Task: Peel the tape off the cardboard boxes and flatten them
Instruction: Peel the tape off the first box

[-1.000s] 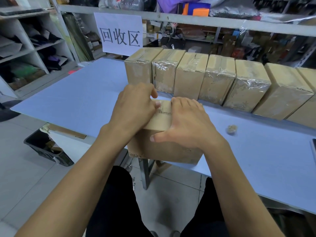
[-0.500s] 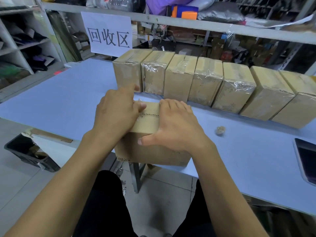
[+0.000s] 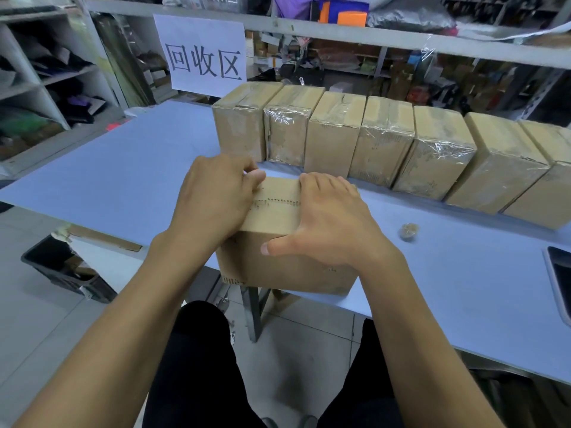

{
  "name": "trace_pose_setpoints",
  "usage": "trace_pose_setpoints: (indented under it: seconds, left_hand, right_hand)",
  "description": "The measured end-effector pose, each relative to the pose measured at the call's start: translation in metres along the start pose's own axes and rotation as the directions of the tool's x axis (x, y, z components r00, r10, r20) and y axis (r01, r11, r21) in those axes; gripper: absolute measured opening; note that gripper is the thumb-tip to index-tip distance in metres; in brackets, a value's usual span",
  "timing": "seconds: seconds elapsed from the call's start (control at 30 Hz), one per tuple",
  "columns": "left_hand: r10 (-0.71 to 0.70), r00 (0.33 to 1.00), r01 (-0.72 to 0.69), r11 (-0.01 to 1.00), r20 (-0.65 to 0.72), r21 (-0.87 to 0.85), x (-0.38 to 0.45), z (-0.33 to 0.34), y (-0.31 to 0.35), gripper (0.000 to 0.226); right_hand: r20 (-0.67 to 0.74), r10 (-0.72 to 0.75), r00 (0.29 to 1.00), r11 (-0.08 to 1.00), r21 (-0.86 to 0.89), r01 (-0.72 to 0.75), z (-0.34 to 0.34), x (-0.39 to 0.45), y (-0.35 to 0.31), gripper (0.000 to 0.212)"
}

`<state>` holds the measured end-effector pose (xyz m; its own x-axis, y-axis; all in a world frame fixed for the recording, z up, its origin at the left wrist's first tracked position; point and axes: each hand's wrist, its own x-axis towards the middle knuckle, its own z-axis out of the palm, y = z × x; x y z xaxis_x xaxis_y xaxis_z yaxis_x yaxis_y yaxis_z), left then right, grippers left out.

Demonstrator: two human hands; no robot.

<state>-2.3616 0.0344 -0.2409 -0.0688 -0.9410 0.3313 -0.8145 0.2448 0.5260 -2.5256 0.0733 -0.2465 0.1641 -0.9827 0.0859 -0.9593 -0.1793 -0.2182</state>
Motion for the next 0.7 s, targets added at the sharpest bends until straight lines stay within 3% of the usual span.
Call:
trace_pose_setpoints:
  seconds: [0.1,0.27,0.33,0.43,0.57,0.7]
  left_hand:
    - [-0.023,0.999,0.024,1.000,0.027,-0.016,-0.004,-0.003,0.000,0.022]
    - [-0.022,0.999,0.022,1.000,-0.035,0.012,-0.002,-0.007,-0.006,0.021]
    - [-0.022,0.999,0.021,1.000,-0.047,-0.001,-0.002,-0.007,-0.007,0.026]
    - [-0.069,0.994,0.061,0.994,-0.086,-0.087,-0.004,-0.008,-0.015,0.006]
    - [-0.134,0.981,0.105,0.974,-0.140,-0.199,-0.008,-0.009,-0.019,0.010]
    - [-0.152,0.988,0.147,0.979,-0.023,-0.143,-0.009,-0.014,-0.020,0.022]
  right_hand:
    - [0.061,0.001,0.998,1.000,-0.007,-0.001,-0.004,0.001,0.000,0.105]
    - [0.262,0.009,0.965,0.997,-0.072,0.010,-0.013,0.017,-0.017,0.132]
    - [0.210,-0.047,0.977,0.998,-0.027,0.054,-0.007,0.025,-0.030,0.121]
    - [0.090,-0.072,0.993,0.997,0.016,0.071,0.003,0.027,-0.037,0.103]
    - [0.073,-0.092,0.993,0.996,0.004,0.091,0.010,0.031,-0.031,0.107]
    - [0.075,-0.103,0.992,0.995,0.015,0.102,0.010,0.032,-0.031,0.105]
